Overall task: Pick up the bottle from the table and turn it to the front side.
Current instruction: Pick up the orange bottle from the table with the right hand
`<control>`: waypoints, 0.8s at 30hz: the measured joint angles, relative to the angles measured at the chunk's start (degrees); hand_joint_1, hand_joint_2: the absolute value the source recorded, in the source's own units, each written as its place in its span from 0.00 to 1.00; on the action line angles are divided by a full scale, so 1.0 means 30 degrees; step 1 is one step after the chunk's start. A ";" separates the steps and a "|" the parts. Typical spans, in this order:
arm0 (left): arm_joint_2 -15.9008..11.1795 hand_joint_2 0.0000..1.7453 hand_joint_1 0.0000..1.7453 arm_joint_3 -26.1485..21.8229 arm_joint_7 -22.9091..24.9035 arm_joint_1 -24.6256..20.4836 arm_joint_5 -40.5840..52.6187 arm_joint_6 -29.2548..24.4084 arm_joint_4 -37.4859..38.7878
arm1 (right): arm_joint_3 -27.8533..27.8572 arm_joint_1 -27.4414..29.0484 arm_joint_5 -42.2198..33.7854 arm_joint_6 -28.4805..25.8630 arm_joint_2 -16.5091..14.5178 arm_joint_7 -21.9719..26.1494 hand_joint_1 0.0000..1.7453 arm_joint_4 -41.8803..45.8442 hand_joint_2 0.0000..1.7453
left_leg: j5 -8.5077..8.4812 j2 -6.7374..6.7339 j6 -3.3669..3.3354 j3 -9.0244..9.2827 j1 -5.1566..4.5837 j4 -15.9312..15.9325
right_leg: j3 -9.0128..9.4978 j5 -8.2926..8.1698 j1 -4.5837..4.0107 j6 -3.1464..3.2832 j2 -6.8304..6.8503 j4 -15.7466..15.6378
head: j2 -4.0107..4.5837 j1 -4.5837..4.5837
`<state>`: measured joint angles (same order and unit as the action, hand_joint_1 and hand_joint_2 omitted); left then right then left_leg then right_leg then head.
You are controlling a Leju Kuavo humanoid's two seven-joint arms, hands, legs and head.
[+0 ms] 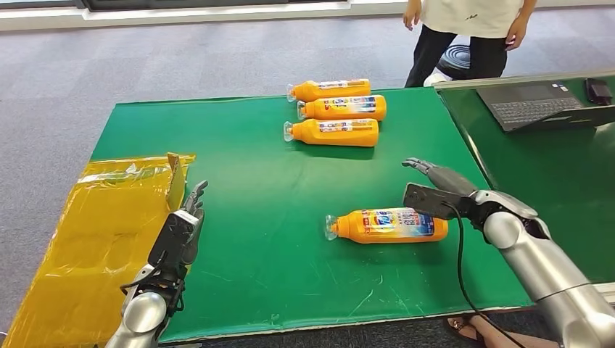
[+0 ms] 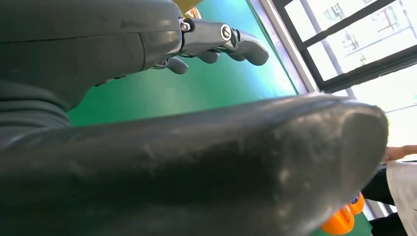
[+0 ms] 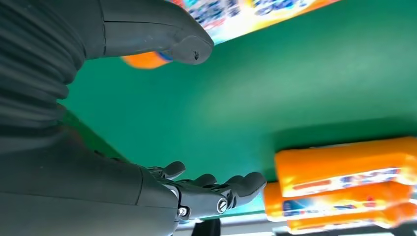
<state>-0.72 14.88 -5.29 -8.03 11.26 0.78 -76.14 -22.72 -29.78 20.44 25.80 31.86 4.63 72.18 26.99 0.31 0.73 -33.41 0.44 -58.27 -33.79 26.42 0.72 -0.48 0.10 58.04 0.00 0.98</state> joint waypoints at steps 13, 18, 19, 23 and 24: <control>0.0000 0.00 0.00 0.0082 0.0131 0.0086 -0.0007 0.0257 0.0071 | -0.1138 -0.0812 -0.1534 0.0783 0.2158 -0.1527 0.00 0.0295 1.00 | -0.0002 0.0023 -0.0006 -0.0007 -0.0001 -0.0003 | 0.0002 -0.0001 0.0000 -0.0003 0.0019 0.0000 | 0.0000 -0.0004; 0.0000 0.00 0.00 0.0084 0.0169 0.0087 -0.0007 0.0257 0.0071 | -0.1400 -0.0844 -0.2085 0.1067 0.2488 -0.1956 0.00 0.0439 1.00 | -0.0003 0.0022 -0.0006 -0.0006 0.0000 -0.0003 | 0.0005 -0.0001 0.0000 -0.0003 0.0018 0.0000 | 0.0000 -0.0004; 0.0000 0.00 0.00 0.0084 0.0175 0.0088 -0.0005 0.0257 0.0071 | -0.1446 -0.0846 -0.2125 0.1087 0.2542 -0.1973 0.00 0.0468 1.00 | -0.0003 0.0022 -0.0006 -0.0005 0.0000 -0.0004 | 0.0005 -0.0001 0.0001 -0.0003 0.0018 0.0000 | 0.0000 -0.0004; -0.0007 0.00 0.00 0.0082 0.0206 0.0141 0.0006 0.0257 0.0064 | -0.1670 -0.0813 -0.3078 0.1454 0.2827 -0.2601 0.00 0.0740 1.00 | -0.0003 0.0021 -0.0006 -0.0006 -0.0001 -0.0005 | 0.0002 0.0000 0.0006 -0.0003 0.0020 0.0000 | 0.0000 -0.0005; -0.0024 0.00 0.00 0.0082 0.0218 0.0201 0.0007 0.0257 0.0049 | -0.1721 -0.0777 -0.3714 0.1700 0.2988 -0.3007 0.00 0.0917 1.00 | -0.0003 0.0023 -0.0006 -0.0006 -0.0002 -0.0005 | 0.0001 0.0000 0.0008 -0.0004 0.0022 0.0000 | 0.0000 -0.0004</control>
<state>-0.79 15.12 -4.64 -7.43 11.28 1.55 -76.00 -27.88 -32.11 9.30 30.90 40.82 -4.39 74.93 26.98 0.38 0.71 -33.43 0.43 -58.28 -33.79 26.42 0.74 -0.49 0.17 58.03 0.00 0.97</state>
